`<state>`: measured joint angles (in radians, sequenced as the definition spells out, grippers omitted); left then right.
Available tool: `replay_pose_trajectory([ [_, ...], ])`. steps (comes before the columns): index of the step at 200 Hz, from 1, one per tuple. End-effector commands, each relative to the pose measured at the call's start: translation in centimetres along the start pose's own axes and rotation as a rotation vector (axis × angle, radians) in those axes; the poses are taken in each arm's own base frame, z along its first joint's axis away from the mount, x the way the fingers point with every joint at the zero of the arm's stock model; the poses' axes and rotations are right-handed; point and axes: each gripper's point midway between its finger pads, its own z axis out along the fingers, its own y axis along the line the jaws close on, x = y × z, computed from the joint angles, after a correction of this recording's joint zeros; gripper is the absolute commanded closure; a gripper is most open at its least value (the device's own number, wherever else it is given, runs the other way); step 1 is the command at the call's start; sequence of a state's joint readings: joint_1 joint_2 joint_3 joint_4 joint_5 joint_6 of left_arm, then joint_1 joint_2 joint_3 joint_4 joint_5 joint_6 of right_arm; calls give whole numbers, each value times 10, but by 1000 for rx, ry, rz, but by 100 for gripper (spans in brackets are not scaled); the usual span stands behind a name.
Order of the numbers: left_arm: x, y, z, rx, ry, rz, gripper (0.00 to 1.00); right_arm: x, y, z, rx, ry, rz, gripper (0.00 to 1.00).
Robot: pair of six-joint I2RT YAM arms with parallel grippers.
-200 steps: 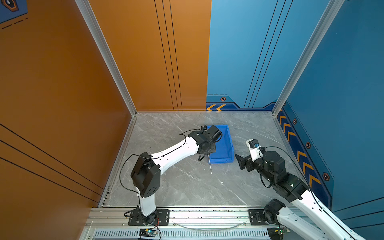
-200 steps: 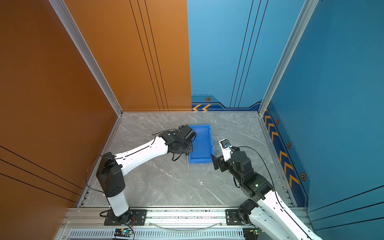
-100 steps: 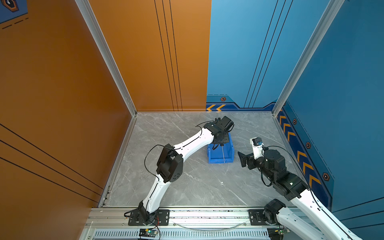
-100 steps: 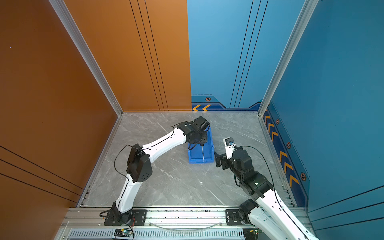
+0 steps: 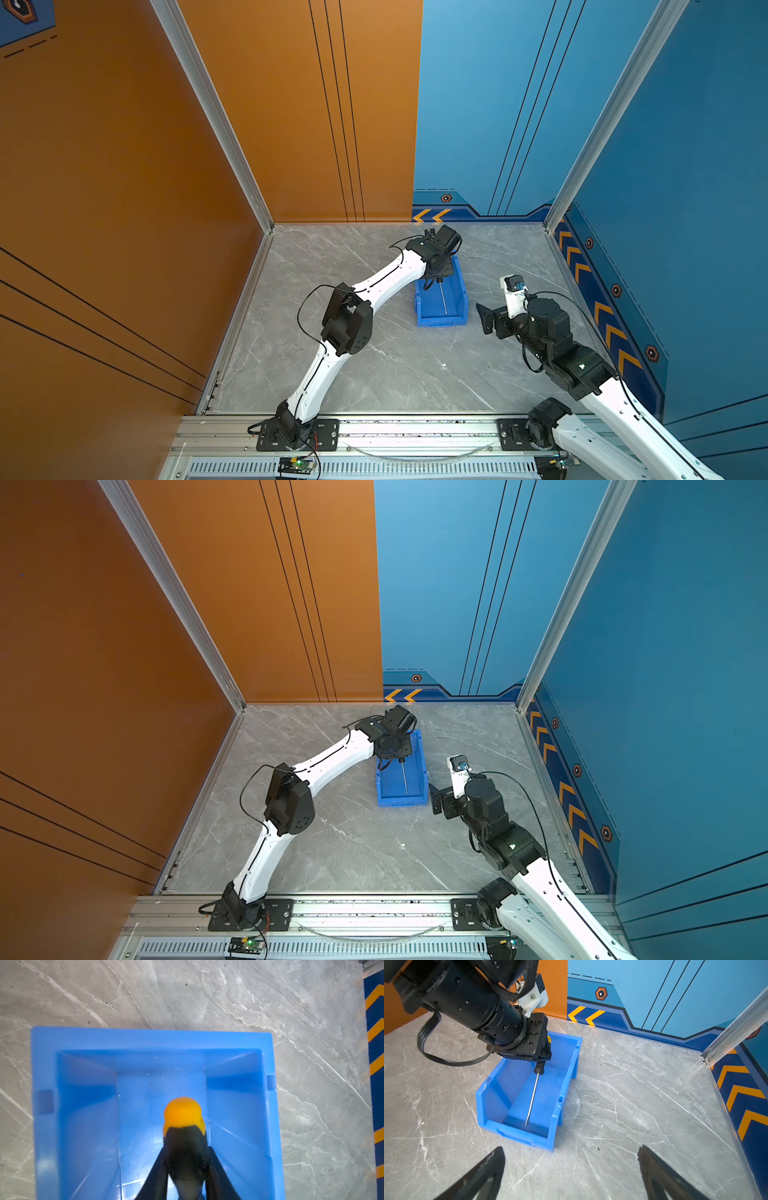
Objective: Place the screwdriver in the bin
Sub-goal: 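Carry the screwdriver with the left gripper over the blue bin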
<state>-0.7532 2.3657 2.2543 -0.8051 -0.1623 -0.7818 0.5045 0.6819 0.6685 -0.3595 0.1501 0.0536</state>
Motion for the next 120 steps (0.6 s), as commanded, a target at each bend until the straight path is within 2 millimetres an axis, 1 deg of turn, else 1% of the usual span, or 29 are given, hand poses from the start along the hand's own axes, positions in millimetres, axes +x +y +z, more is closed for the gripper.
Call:
replay_pose_trajectory([
  [1, -2, 6, 12, -38, -12, 7, 78, -3, 2, -3, -18, 2, 15, 0],
  [17, -1, 9, 17, -61, -20, 13, 77, -3, 2, -3, -19, 2, 16, 0],
  [56, -1, 12, 20, -115, -65, 60, 75, -2, 3, -5, -23, 0, 18, 0],
  [120, 10, 14, 43, -137, -43, 70, 71, -2, 0, -7, -13, -6, 17, 0],
])
